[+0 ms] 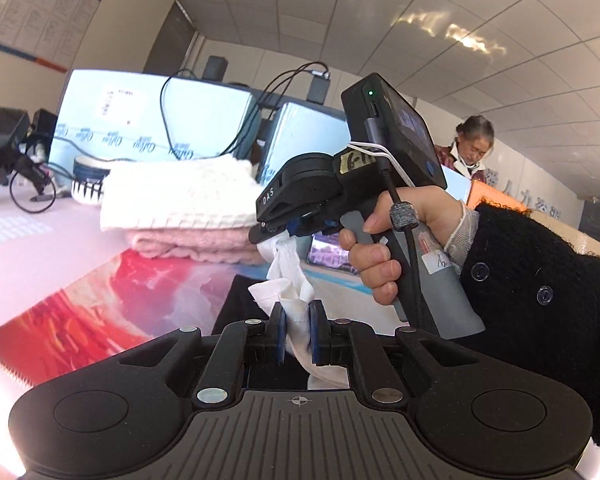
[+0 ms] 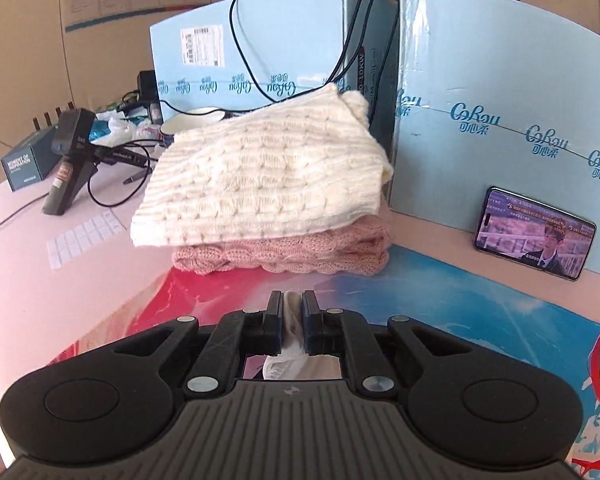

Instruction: Fold clothes

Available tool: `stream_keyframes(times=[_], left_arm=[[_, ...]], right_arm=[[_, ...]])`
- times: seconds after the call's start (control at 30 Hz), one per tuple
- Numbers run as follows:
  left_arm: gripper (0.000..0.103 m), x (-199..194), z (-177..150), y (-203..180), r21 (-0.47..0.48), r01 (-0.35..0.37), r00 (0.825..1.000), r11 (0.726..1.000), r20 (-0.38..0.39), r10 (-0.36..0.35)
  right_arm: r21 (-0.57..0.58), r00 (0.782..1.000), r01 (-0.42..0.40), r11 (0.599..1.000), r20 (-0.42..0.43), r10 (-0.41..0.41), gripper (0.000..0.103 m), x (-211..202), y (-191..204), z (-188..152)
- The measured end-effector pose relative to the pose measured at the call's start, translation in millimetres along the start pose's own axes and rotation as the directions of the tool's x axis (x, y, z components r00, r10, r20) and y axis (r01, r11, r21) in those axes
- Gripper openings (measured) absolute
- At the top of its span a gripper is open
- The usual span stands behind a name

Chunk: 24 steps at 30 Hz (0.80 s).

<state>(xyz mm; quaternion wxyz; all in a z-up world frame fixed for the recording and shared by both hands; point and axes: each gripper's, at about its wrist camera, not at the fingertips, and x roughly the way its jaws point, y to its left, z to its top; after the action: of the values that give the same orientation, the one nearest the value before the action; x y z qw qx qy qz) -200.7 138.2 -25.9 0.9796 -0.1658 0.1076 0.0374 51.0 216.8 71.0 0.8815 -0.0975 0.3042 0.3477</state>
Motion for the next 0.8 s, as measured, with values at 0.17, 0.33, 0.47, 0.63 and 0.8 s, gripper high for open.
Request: stream_keyframes(times=[0.17,0.33,0.47,0.63,0.8], left_arm=[[0.012,-1.5,-13.8,23.7,-0.097,0.018,0.999,0.995,-0.048,-0.023],[0.031,-1.2,-12.7,41.0,-0.198,0.048,0.998,0.979,-0.035,-0.056],[0.080,-7.1,-11.9,50.2,-0.301,0.108,0.994,0.947,0.023,-0.107],[0.085,0.8,-10.1,37.7,-0.199,-0.032,0.999,0.979,-0.016,0.030],[0.090,6.3,-15.9,15.7,0.040,-0.198,0.979,0.979,-0.037,0.200]], right_arm=[[0.013,0.998,0.015,1.000,-0.067,-0.014,0.011,28.9,13.7,-9.0],[0.151,0.998,-0.039,0.988,0.062,0.030,0.077,2.2,-4.7,1.8],[0.130,0.996,-0.059,0.990,0.079,0.049,0.080,-21.7,-20.2,3.7],[0.181,0.994,-0.100,0.978,0.055,0.092,0.081,-47.9,-55.0,-21.0],[0.199,0.992,-0.115,0.973,0.074,0.102,0.082,-89.8,-85.4,-70.0]])
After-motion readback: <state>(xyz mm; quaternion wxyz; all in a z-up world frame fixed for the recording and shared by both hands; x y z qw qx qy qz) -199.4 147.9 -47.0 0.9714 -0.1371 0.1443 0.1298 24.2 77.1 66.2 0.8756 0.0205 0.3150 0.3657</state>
